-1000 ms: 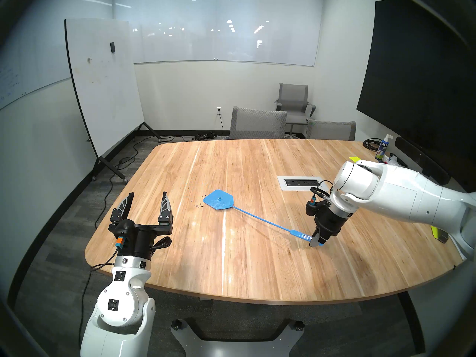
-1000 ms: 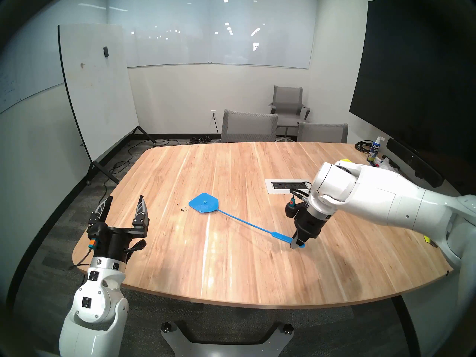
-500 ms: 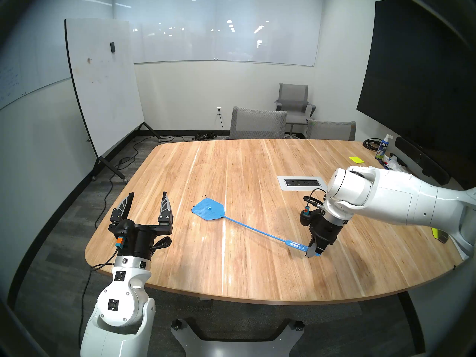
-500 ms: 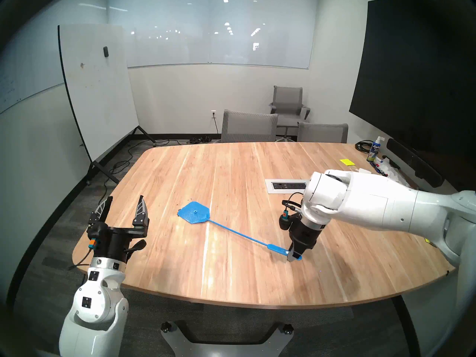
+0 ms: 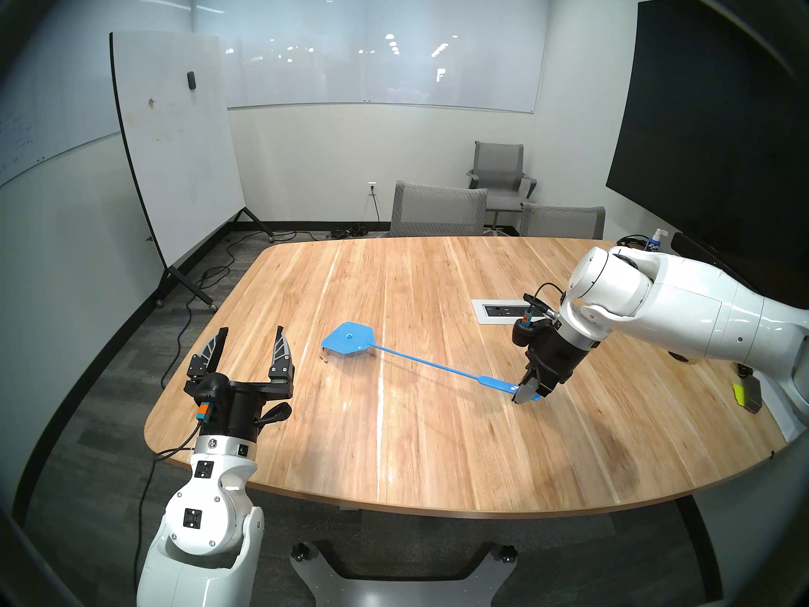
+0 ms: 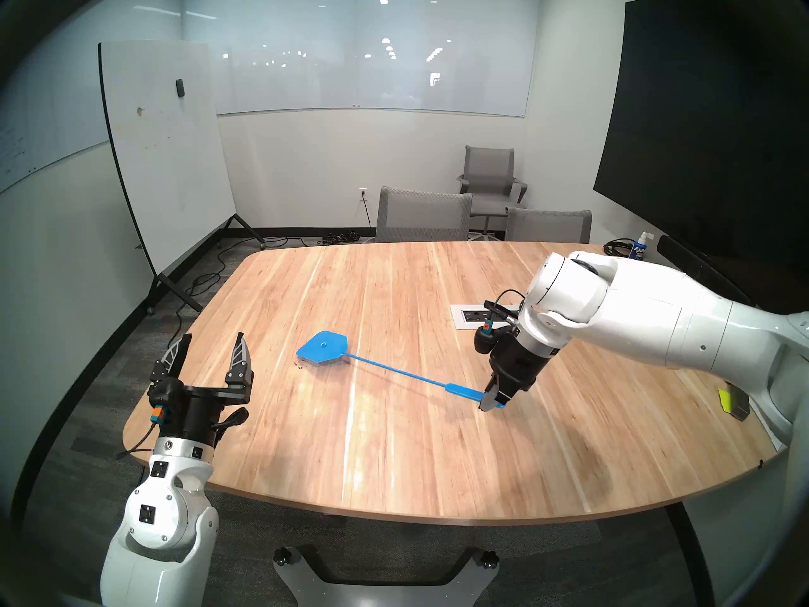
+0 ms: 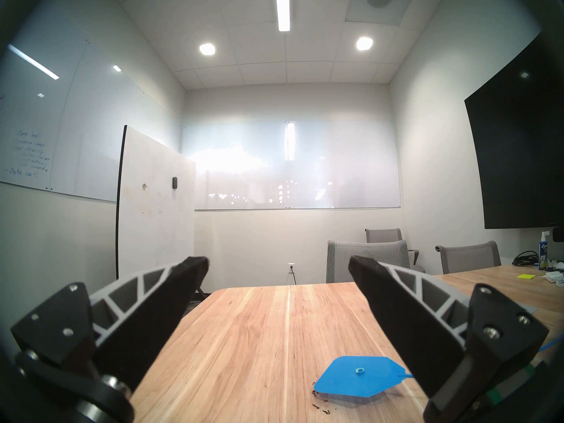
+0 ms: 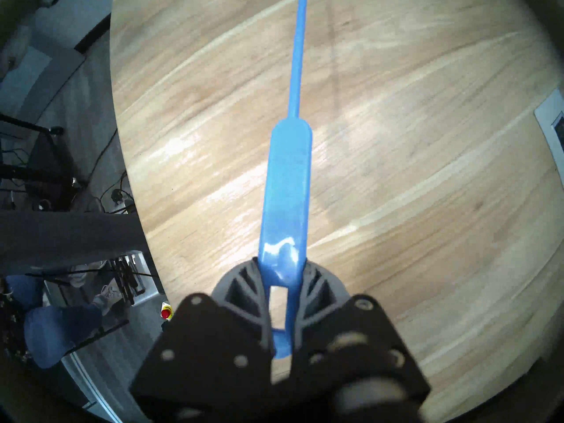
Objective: Swat a bug on table
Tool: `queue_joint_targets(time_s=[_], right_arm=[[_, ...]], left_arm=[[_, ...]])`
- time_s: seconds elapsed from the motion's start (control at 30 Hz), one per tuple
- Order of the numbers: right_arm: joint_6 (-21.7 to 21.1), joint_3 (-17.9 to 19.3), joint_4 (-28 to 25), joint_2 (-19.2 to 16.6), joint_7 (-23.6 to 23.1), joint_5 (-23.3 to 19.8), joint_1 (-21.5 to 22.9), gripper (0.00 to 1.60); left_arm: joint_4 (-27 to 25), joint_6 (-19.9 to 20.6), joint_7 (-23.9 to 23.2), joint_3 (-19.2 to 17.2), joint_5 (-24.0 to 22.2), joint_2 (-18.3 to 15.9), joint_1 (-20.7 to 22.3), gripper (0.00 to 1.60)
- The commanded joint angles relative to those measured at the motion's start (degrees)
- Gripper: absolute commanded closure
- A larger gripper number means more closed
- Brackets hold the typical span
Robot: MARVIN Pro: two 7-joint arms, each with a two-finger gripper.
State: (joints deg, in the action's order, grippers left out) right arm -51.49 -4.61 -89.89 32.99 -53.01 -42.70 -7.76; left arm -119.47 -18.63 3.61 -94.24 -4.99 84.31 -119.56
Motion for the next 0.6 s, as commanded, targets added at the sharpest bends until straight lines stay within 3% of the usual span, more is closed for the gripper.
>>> queue_joint_targets(time_s=[0.0,0.13,0.33,0.57], right_arm=[[0.70,2.30,0.16,-0.91,-2.46,-1.17,3.14,1.60],[1.28,2.52,0.83,-0.40,-2.82,-1.59,3.01,1.60],[1.35,0.39,3.46,3.13,-3.87,-0.58,1.76,1.60],[1.10,-5.70,6.66,7.69,-5.07,1.86,-0.68,1.60]], left_arm=[[-1.31,-0.13,-0.05,0.07,0.07,-0.03,0.07,0.00],[-1.35,-0.09,-0.04,0.07,0.07,-0.03,0.04,0.00],[-1.40,-0.05,-0.04,0.07,0.08,-0.02,0.01,0.00],[-1.29,-0.14,-0.05,0.07,0.07,-0.03,0.08,0.00]])
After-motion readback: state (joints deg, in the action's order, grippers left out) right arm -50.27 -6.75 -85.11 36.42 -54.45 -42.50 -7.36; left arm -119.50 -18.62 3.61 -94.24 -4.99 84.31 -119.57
